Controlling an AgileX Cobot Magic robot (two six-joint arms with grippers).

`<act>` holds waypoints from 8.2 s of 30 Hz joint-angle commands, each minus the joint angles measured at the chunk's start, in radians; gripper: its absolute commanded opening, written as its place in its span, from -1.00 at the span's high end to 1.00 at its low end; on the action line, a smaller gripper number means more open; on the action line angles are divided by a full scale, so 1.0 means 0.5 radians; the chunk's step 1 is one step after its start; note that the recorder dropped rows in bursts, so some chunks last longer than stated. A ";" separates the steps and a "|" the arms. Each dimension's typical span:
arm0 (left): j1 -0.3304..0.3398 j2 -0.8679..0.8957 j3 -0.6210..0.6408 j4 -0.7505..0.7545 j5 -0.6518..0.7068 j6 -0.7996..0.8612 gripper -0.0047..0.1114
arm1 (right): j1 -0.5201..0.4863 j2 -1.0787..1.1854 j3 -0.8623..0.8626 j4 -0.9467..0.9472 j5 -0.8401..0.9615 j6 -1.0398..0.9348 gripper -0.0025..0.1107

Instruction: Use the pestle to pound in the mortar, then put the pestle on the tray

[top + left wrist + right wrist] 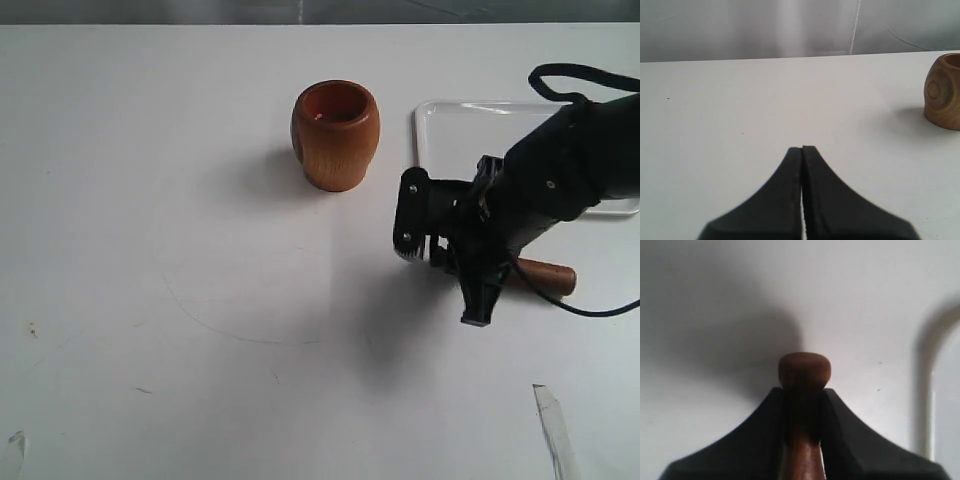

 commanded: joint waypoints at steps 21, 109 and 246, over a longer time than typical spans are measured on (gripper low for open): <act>-0.016 -0.002 0.001 -0.015 -0.006 -0.016 0.92 | 0.104 0.235 0.053 0.261 -3.315 1.442 0.96; -0.016 -0.002 0.001 -0.015 -0.006 -0.016 0.92 | 0.104 -0.138 -0.120 0.471 -2.990 1.145 0.96; -0.016 -0.002 0.001 -0.015 -0.006 -0.016 0.92 | -0.399 -3.527 1.584 2.020 -0.687 -0.538 0.96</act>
